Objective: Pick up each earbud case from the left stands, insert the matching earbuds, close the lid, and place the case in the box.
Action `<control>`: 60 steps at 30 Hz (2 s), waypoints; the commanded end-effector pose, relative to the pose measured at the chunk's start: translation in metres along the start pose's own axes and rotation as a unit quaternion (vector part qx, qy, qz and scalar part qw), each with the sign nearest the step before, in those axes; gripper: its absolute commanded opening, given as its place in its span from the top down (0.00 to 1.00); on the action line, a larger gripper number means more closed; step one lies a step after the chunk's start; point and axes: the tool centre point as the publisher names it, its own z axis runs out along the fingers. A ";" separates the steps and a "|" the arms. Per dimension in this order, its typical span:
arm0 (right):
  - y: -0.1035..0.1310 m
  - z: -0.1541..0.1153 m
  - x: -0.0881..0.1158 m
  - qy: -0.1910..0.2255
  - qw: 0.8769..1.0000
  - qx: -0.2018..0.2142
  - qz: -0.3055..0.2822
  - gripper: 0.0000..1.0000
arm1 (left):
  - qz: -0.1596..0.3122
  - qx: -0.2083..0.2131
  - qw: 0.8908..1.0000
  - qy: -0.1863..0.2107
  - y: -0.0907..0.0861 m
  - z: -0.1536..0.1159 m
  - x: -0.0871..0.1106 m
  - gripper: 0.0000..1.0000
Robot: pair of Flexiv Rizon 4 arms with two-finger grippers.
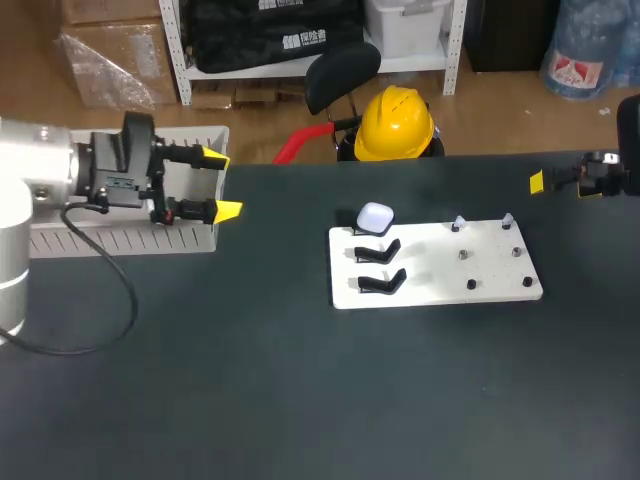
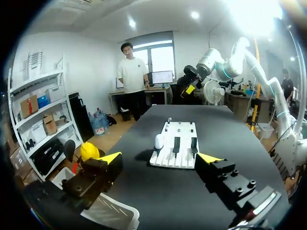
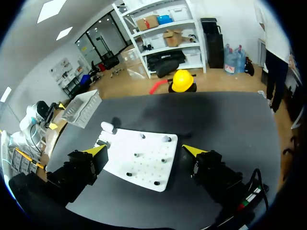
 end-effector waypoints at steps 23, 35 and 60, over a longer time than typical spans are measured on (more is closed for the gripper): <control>-0.001 0.000 0.000 0.000 1.000 -0.001 0.000 0.00 | 0.017 0.081 0.996 0.020 -0.012 0.113 -0.005 0.00; -0.001 0.000 0.000 0.000 1.000 -0.001 0.000 0.00 | 0.023 0.082 0.996 0.015 -0.007 0.140 0.009 0.00; -0.001 0.000 0.000 0.000 1.000 -0.001 0.000 0.00 | -0.003 0.119 0.993 0.019 0.003 0.211 0.030 0.00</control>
